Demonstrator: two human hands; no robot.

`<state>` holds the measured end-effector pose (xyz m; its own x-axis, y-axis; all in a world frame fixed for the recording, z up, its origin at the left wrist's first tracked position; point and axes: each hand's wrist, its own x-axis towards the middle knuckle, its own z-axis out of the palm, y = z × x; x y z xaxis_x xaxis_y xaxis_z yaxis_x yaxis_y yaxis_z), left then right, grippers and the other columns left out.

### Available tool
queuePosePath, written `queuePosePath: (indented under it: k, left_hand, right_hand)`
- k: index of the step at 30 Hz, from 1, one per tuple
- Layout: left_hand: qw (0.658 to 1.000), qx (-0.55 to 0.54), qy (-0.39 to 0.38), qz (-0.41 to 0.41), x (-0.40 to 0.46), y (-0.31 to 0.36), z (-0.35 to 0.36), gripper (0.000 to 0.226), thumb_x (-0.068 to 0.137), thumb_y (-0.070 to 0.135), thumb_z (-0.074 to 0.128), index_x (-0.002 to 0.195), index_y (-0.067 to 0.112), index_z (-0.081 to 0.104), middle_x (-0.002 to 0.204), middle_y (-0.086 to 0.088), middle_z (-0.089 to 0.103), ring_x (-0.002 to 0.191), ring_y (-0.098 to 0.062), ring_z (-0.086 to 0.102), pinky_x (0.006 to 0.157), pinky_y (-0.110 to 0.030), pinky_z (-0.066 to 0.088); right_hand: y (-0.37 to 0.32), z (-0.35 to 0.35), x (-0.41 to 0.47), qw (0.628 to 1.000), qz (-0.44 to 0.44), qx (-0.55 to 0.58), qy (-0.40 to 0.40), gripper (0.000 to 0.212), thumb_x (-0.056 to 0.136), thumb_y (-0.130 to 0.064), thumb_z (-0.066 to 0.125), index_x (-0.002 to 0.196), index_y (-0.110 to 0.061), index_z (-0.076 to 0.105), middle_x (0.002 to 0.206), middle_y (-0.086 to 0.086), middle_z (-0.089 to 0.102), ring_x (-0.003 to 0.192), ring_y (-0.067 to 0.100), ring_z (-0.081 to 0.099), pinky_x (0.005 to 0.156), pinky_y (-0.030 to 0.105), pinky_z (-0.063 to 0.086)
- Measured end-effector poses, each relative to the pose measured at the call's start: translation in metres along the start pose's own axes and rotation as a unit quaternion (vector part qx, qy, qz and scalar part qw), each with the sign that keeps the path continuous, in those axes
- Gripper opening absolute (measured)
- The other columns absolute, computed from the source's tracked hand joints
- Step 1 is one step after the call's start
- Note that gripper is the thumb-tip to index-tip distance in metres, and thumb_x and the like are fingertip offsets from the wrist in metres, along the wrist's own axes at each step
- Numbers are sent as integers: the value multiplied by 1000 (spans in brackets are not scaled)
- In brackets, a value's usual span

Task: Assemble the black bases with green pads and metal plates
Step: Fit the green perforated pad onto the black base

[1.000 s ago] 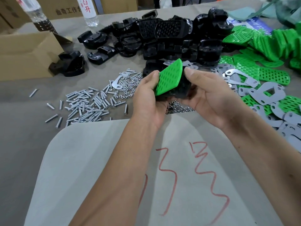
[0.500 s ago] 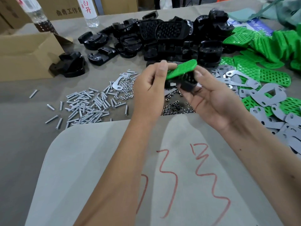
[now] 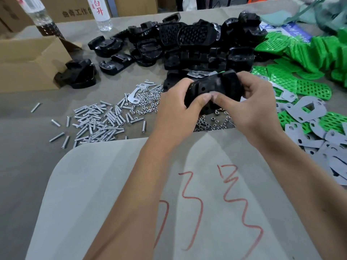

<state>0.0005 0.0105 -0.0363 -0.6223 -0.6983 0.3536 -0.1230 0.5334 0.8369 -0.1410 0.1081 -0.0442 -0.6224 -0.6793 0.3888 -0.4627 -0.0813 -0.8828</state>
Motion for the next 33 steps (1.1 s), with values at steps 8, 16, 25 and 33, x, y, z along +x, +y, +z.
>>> queuePosePath:
  k: [8, 16, 25, 33]
  left_hand:
    - [996, 52, 67, 30, -4, 3, 22, 24, 89, 32, 66, 91, 10, 58, 67, 10, 53, 67, -15, 50, 61, -31, 41]
    - [996, 40, 50, 67, -5, -7, 10, 22, 86, 20, 74, 90, 19, 52, 70, 18, 53, 69, -12, 51, 66, -33, 45]
    - [982, 70, 112, 137, -2, -8, 8, 25, 87, 15, 79, 89, 11, 54, 69, 20, 54, 66, -9, 52, 58, -20, 43]
    - [976, 68, 168, 120, -8, -3, 7, 19, 88, 20, 78, 101, 10, 68, 80, 9, 67, 74, -15, 62, 70, -36, 52]
  right_hand:
    - [-3, 3, -6, 988, -79, -110, 79, 43, 79, -15, 82, 72, -6, 41, 63, -3, 38, 61, 8, 31, 55, 28, 29]
    - [-3, -3, -2, 978, -171, -109, 48, 26, 77, -6, 83, 80, -1, 57, 106, 14, 62, 102, 29, 59, 75, 52, 53]
    - [-12, 6, -11, 962, -223, -82, 134, 45, 81, -5, 85, 104, -10, 47, 108, 8, 73, 99, 16, 73, 81, 36, 61]
    - [-13, 1, -5, 952, -250, -149, 99, 21, 87, -14, 82, 100, -4, 70, 93, 1, 71, 86, 25, 67, 77, 49, 52]
